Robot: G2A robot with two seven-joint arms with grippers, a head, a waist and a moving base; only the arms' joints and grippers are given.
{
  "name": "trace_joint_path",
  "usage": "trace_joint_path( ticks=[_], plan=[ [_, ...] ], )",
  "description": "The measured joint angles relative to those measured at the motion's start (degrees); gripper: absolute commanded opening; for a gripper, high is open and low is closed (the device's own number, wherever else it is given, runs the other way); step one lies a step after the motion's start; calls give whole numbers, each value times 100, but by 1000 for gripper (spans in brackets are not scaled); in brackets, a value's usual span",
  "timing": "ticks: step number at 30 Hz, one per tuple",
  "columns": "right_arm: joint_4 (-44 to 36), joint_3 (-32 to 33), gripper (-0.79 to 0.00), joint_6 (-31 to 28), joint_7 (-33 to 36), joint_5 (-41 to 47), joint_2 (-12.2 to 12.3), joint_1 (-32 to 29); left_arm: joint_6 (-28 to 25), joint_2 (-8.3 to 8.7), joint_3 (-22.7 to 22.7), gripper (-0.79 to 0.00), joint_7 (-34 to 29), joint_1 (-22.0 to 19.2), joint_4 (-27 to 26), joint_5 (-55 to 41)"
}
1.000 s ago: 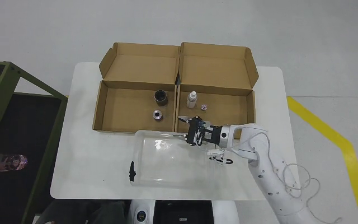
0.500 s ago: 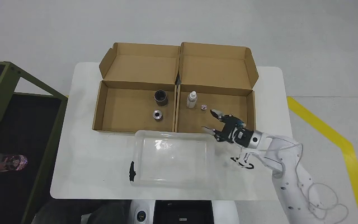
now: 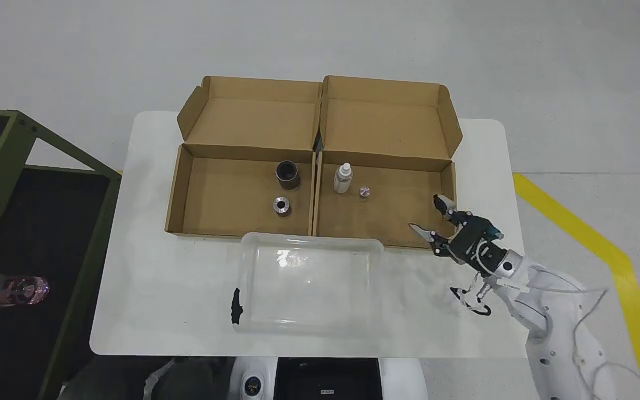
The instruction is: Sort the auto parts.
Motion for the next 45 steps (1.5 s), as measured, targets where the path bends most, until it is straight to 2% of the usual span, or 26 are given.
trace_joint_path(
  ticks=[7,10,11,12,24,45],
  plan=[
    [-76,467,-237,245,-741,-210,59,-554,0,0,0,0,0,0,0,0],
    [-49,611,-166,234,-939,-274,86,-706,0,0,0,0,0,0,0,0],
    [-38,651,-117,231,-986,-285,94,-732,0,0,0,0,0,0,0,0],
    [-31,687,0,225,-1029,-292,101,-751,0,0,0,0,0,0,0,0],
    [128,1041,0,57,-1211,-194,198,-717,0,0,0,0,0,0,0,0],
    [131,1050,0,45,-1204,-183,201,-706,0,0,0,-1,0,0,0,0]
  ],
)
